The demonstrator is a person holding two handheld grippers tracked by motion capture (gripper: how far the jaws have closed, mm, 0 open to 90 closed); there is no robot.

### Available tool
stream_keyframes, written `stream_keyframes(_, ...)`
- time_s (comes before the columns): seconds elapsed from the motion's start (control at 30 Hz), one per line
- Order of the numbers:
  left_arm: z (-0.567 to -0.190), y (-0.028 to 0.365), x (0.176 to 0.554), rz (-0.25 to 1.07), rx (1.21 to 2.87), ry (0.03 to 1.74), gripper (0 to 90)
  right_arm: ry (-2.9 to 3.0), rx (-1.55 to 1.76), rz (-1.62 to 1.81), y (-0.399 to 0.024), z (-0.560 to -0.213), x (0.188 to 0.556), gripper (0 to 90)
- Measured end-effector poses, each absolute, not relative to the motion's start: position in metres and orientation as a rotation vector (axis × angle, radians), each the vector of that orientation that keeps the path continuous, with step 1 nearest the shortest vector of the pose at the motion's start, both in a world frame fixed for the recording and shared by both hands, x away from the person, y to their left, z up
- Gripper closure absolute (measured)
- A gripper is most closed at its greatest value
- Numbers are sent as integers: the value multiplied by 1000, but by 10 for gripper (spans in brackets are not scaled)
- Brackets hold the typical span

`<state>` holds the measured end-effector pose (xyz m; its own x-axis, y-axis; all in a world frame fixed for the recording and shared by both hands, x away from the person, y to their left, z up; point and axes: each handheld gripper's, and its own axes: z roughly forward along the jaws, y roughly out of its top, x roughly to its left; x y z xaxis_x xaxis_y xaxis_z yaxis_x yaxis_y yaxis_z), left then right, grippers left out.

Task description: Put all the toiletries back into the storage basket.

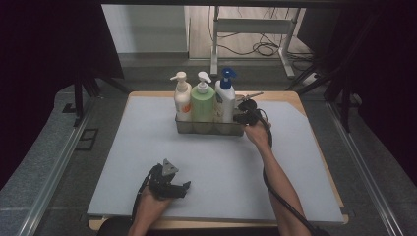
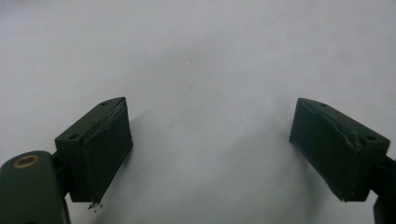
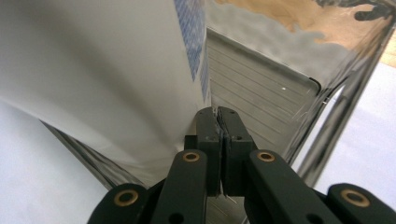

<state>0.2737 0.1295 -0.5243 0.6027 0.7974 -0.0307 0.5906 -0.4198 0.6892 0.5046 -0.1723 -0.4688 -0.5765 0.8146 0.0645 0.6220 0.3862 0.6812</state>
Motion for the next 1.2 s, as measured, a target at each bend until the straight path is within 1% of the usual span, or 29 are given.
stream_keyframes(0.23, -524, 129, 274, 396, 2157, 1091, 121, 2376, 1249, 973, -168, -470, 503, 871)
stream_keyframes(1.2, -524, 129, 274, 398, 2158, 1091, 121, 2401, 1192, 993, -160, -466, 490, 888)
